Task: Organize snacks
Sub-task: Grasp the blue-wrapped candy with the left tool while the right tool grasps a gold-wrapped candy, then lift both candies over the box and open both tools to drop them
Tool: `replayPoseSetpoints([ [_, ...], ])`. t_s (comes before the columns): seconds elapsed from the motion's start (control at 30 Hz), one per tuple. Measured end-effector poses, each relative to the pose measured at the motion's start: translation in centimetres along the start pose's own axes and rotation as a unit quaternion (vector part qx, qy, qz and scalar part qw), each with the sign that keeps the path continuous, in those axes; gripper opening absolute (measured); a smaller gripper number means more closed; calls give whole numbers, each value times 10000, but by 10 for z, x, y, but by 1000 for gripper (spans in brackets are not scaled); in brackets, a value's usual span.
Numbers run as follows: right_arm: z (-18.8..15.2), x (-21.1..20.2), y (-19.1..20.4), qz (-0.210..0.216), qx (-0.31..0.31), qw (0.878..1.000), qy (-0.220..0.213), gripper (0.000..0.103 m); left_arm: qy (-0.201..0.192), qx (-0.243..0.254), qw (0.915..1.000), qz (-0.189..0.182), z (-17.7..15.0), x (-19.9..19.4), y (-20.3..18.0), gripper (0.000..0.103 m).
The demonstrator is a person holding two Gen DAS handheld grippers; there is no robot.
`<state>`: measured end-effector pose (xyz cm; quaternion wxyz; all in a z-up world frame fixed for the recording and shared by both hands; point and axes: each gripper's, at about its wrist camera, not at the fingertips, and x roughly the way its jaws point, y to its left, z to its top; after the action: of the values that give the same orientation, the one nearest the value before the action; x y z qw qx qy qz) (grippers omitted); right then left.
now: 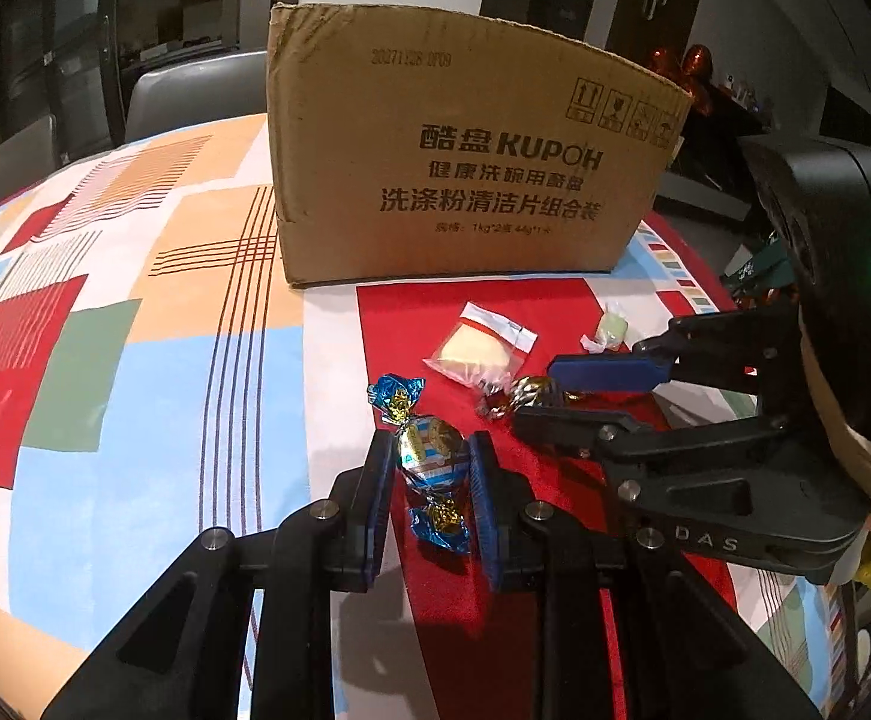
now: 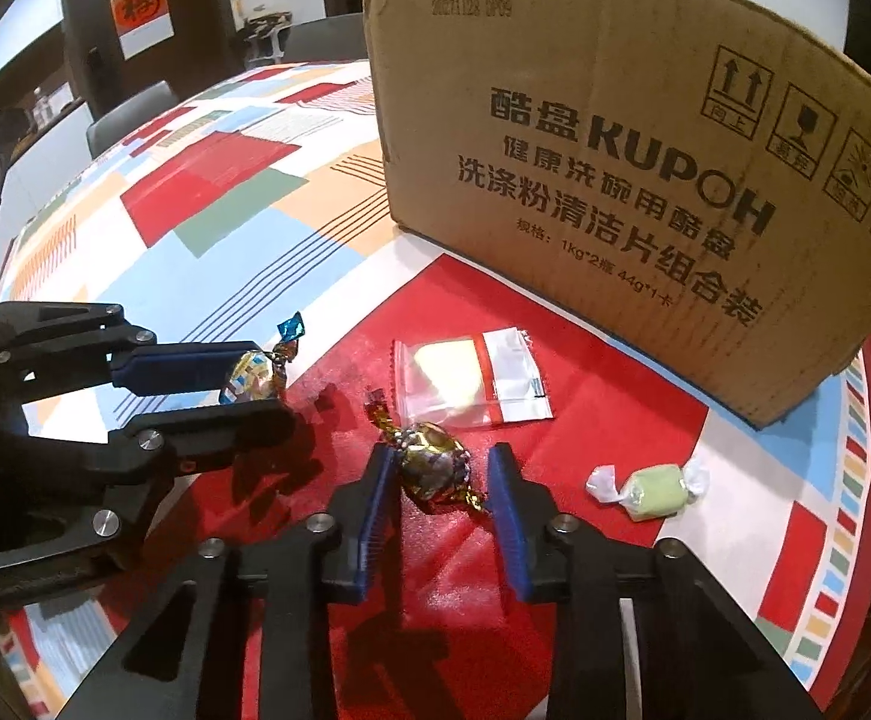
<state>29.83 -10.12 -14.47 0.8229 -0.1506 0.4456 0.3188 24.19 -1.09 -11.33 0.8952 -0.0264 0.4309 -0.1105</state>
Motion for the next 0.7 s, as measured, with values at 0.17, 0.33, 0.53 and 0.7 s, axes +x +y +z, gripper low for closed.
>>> replayPoseSetpoints([
  [0.17,-2,-6,0,-61,153,9998,-65,26,-63,-46,10000,-7,0,-3,-1,25],
  [0.33,-3,-21,1,-100,343,9991,-210,26,-170,-53,9998,-58,2,-13,-2,25],
  [0.53,0,-47,1,-215,605,9968,-475,26,-391,-44,9991,-184,8,-33,-4,25],
  [0.7,6,-72,-1,-349,865,9932,-695,26,-642,43,9976,-260,21,-53,-7,25],
])
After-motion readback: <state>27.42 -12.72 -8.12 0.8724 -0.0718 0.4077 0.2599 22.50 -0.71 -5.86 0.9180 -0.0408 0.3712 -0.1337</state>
